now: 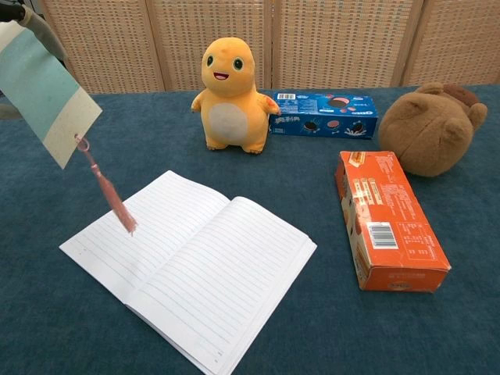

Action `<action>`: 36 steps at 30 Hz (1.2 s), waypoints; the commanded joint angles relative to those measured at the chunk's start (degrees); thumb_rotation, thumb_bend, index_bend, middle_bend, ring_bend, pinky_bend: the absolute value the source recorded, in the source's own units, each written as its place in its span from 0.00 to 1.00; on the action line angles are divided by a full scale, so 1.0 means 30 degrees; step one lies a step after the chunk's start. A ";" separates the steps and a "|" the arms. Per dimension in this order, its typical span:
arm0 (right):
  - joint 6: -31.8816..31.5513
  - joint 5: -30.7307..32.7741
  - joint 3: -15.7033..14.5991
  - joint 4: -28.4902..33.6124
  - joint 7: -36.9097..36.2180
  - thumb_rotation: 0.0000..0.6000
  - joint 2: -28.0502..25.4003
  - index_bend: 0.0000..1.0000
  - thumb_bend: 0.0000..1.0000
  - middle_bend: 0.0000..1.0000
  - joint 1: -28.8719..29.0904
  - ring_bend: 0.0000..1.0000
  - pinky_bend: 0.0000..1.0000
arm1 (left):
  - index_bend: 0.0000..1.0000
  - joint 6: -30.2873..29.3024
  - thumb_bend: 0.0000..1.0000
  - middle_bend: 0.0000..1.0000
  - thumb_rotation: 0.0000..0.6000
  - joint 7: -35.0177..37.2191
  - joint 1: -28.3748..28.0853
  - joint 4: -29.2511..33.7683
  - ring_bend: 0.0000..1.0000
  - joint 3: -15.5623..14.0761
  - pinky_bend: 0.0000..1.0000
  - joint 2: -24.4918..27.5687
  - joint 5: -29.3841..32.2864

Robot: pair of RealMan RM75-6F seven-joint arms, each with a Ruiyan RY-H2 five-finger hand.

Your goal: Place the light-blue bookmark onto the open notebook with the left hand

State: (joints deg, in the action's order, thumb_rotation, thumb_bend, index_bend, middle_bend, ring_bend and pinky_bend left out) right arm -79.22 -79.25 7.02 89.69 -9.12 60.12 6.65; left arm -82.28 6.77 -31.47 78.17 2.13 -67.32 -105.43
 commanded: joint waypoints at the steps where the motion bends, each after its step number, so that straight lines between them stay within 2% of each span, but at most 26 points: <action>1: 0.0016 0.0011 -0.0016 0.0027 0.0266 1.00 0.0075 0.00 0.00 0.00 0.0028 0.00 0.00 | 0.69 -0.2101 0.20 0.00 1.00 0.1013 -0.0298 -0.3544 0.00 -0.1201 0.00 -0.0761 -0.2764; 9: -0.0030 0.0067 -0.0030 0.0082 0.0907 1.00 0.0273 0.00 0.00 0.00 0.0059 0.00 0.00 | 0.69 -0.2856 0.21 0.00 1.00 0.1569 -0.0748 -0.7447 0.00 -0.2842 0.00 -0.1783 -0.5284; 11: 0.0019 0.0273 0.0029 0.0049 0.1270 1.00 0.0413 0.00 0.00 0.00 0.0101 0.00 0.00 | 0.69 -0.3997 0.21 0.00 1.00 0.1739 -0.0991 -0.9320 0.00 -0.3374 0.00 -0.2405 -0.6504; 14: 0.0284 0.0843 0.0225 -0.0113 0.1743 1.00 0.0619 0.00 0.00 0.00 0.0241 0.00 0.00 | 0.69 -0.6581 0.19 0.00 1.00 0.2473 -0.1534 -1.2500 0.00 -0.3614 0.00 -0.3649 -0.7770; 18: 0.0547 0.1815 0.0610 -0.0230 0.2517 1.00 0.0920 0.00 0.00 0.00 0.0427 0.00 0.00 | 0.69 -0.7918 0.16 0.00 1.00 0.3868 -0.3000 -1.6465 0.00 -0.3684 0.00 -0.5379 -0.8200; 24: 0.0693 0.2902 0.1076 -0.0334 0.3118 1.00 0.1101 0.00 0.00 0.00 0.0538 0.00 0.00 | 0.69 -0.7089 0.15 0.00 1.00 0.4475 -0.5363 -1.9472 0.00 -0.4415 0.00 -0.6992 -0.8579; 36: 0.1282 0.4367 0.1595 -0.0764 0.3743 1.00 0.1374 0.00 0.00 0.00 0.0802 0.00 0.00 | 0.69 -0.4430 0.14 0.00 1.00 0.5369 -0.8936 -2.1913 0.00 -0.5850 0.00 -1.0081 -0.8331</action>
State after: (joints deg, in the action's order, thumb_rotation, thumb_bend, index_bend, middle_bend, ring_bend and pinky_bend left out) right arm -75.52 -66.30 11.69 87.53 2.14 64.19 8.99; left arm -96.33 22.84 -57.37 13.24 -14.69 -96.73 -130.43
